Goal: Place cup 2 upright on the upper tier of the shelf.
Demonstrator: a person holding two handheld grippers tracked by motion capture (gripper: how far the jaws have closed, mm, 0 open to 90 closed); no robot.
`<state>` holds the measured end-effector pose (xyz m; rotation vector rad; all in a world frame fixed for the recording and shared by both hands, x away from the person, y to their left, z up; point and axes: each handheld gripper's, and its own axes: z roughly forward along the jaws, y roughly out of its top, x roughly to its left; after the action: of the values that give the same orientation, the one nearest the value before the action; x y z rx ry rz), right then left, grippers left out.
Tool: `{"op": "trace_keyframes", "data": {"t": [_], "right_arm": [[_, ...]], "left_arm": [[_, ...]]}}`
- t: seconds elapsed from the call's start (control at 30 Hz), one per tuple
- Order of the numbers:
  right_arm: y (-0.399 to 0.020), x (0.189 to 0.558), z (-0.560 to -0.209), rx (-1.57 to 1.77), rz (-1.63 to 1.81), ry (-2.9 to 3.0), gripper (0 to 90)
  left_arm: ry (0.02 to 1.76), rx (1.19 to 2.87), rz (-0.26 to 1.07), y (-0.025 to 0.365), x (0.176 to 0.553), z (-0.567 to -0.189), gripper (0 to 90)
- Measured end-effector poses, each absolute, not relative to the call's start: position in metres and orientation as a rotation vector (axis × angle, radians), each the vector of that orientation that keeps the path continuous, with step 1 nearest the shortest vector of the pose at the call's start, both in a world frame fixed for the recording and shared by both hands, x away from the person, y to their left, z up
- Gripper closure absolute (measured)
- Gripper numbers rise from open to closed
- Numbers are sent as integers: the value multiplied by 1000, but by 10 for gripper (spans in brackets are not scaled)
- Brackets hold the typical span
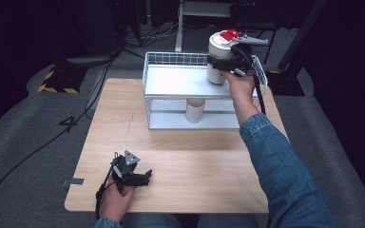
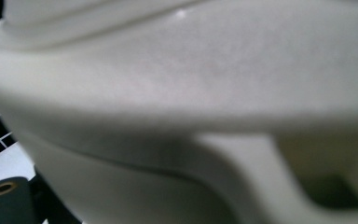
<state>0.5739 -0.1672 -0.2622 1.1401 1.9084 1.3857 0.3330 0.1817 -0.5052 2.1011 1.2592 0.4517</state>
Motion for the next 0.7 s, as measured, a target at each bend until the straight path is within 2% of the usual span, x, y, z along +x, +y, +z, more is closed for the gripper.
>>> {"op": "trace_keyframes", "data": {"t": [0.7], "right_arm": [[-169, 577, -272, 1145, 1379, 1915, 92]], "left_arm": [[1259, 2102, 450, 182, 333, -505, 62]]}}
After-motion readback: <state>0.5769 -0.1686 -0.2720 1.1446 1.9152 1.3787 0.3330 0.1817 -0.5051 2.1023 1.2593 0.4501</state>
